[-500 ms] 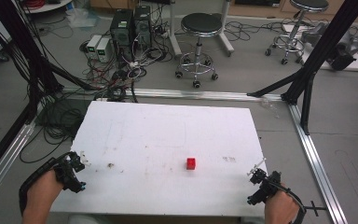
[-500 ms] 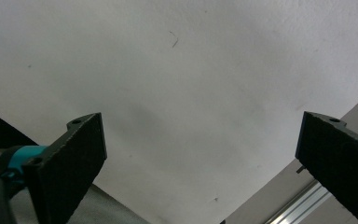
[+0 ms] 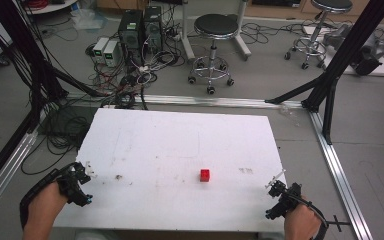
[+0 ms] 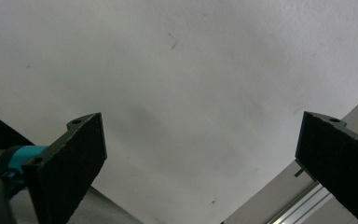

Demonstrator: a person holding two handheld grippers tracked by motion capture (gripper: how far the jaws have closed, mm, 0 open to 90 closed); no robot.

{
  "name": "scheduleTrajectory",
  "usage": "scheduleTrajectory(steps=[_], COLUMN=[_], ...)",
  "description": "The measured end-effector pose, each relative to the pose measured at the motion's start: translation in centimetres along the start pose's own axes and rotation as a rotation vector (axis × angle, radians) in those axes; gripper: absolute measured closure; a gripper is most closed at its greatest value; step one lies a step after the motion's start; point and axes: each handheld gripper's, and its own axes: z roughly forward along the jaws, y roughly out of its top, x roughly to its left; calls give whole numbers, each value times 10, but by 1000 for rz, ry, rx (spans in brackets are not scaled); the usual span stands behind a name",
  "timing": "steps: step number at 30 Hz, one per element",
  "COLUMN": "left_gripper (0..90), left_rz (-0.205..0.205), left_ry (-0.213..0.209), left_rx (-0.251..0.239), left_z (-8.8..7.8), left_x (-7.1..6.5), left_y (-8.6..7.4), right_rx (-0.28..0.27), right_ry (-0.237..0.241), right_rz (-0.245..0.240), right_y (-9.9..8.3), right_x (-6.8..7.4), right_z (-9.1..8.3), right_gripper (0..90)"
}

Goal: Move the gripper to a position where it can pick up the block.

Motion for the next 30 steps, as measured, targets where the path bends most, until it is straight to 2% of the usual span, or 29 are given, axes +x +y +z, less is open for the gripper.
scheduleTrajectory(steps=[4, 10, 12, 15, 18, 20, 22, 26, 30], left_gripper=[199, 199, 199, 199, 199, 200, 200, 200, 199], left_rz=[-21, -16, -23, -25, -27, -29, -29, -32, -26], left_ry=[4, 7, 6, 9, 9, 10, 5, 6, 2], left_rx=[-17, -18, -24, -22, -13, -14, -16, -16, -19], left_z=[-2, -4, -4, -3, -2, -1, 0, 0, 0], left_x=[1, 2, 1, 2, 2, 2, 1, 2, 1], left_y=[-3, -5, -5, -6, -6, -6, -6, -7, -6], right_rx=[-12, -56, -67, -91, -129, -164, -181, -198, -209], right_ry=[-8, 11, 16, 1, 2, 3, -3, -2, 28], right_rz=[-16, -29, -44, -93, -109, -105, -123, -189, -253], right_y=[1, -6, -9, -10, -9, -5, 1, 20, 43], right_x=[-3, -19, -25, -35, -47, -56, -62, -67, -66], right_z=[-2, -7, -7, -9, -14, -19, -26, -40, -55], right_gripper=[9, 9, 9, 8, 8, 9, 9, 9, 9])
